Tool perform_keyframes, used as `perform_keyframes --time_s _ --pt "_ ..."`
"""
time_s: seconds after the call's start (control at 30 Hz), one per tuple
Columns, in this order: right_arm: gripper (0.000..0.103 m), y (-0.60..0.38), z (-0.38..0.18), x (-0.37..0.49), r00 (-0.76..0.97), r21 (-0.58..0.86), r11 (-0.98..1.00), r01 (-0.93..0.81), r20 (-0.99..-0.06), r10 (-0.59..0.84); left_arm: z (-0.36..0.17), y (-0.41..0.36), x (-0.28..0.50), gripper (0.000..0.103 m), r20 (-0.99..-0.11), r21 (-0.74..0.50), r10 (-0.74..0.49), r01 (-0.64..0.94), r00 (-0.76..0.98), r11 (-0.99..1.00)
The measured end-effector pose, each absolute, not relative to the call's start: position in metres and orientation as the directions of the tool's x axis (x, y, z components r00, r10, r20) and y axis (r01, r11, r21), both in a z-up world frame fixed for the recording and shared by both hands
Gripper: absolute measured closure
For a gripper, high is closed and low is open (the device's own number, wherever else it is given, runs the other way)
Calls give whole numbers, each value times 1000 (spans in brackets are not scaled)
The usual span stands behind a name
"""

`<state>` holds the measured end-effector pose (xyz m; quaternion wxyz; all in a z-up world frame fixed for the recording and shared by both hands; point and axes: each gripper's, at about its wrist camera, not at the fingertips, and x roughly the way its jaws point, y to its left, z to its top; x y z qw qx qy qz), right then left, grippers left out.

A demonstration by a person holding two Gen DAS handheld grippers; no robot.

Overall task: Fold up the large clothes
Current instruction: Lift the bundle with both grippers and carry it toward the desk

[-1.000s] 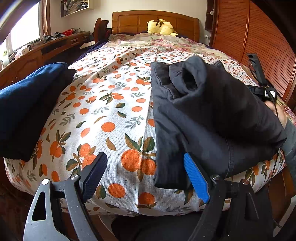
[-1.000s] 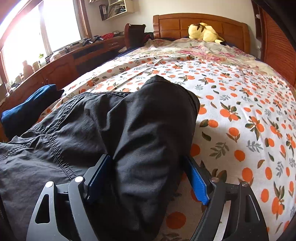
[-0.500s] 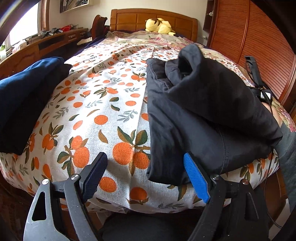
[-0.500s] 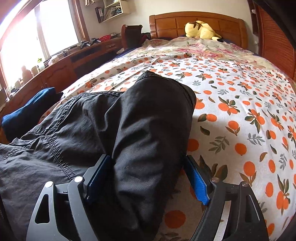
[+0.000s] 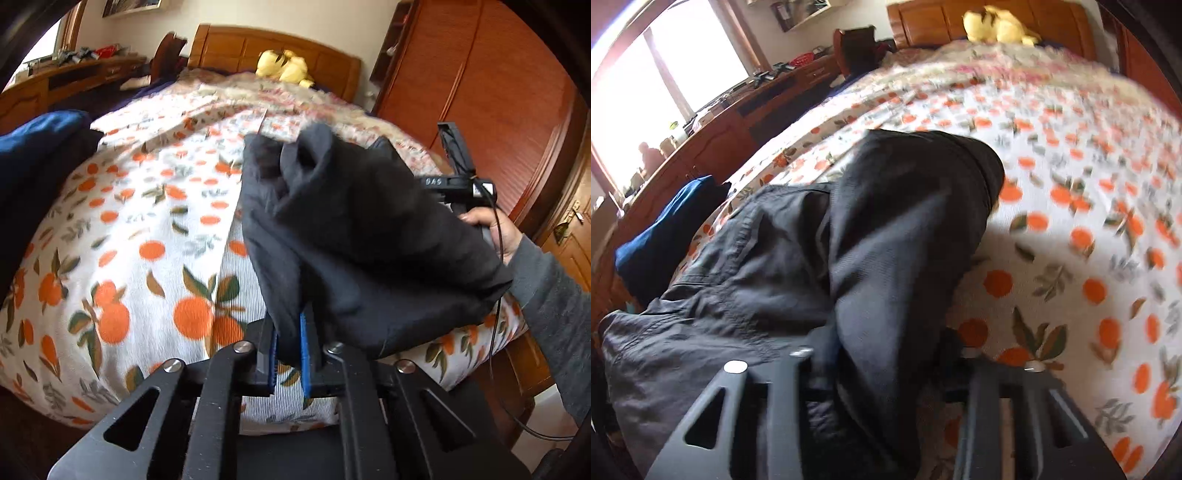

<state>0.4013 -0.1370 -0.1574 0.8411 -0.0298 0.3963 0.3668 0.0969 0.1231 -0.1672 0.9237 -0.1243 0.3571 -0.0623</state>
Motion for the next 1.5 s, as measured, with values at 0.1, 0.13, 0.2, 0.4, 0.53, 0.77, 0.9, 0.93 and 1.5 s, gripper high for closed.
perform_keyframes --time_s 0.1,0.13,0.2,0.4,0.53,0.77,0.9,0.93,1.5 --pt "77 -132 -136 384 467 182 735 -653 -668 580 -152 133 89 94 -577 -317 -243 60 780 946" --pt "77 -129 -130 378 476 170 738 -653 -666 575 -149 137 87 94 -564 -319 -243 64 789 946" --pt "78 -121 -122 364 478 149 729 -669 -665 574 -145 148 83 94 -550 -306 -215 45 807 951" --pt "80 -92 -90 330 527 115 722 -682 -607 595 -133 187 74 95 -519 -294 -178 21 836 956" --pt "80 -53 -69 312 538 69 699 -712 -587 606 -107 222 70 95 -487 -243 -116 -7 866 970" --pt "80 66 -12 295 506 23 608 -794 -530 680 -49 324 47 95 -442 -154 85 -169 893 973" --pt "80 152 17 273 462 9 534 -846 -487 741 -19 383 22 95 -417 -67 258 -312 872 948" --pt "80 175 22 269 445 12 515 -857 -486 752 -15 397 17 95 -416 -57 293 -346 861 936" --pt "47 284 -52 235 407 -47 491 -870 -631 660 -62 493 -34 88 -534 -11 491 -587 688 810"
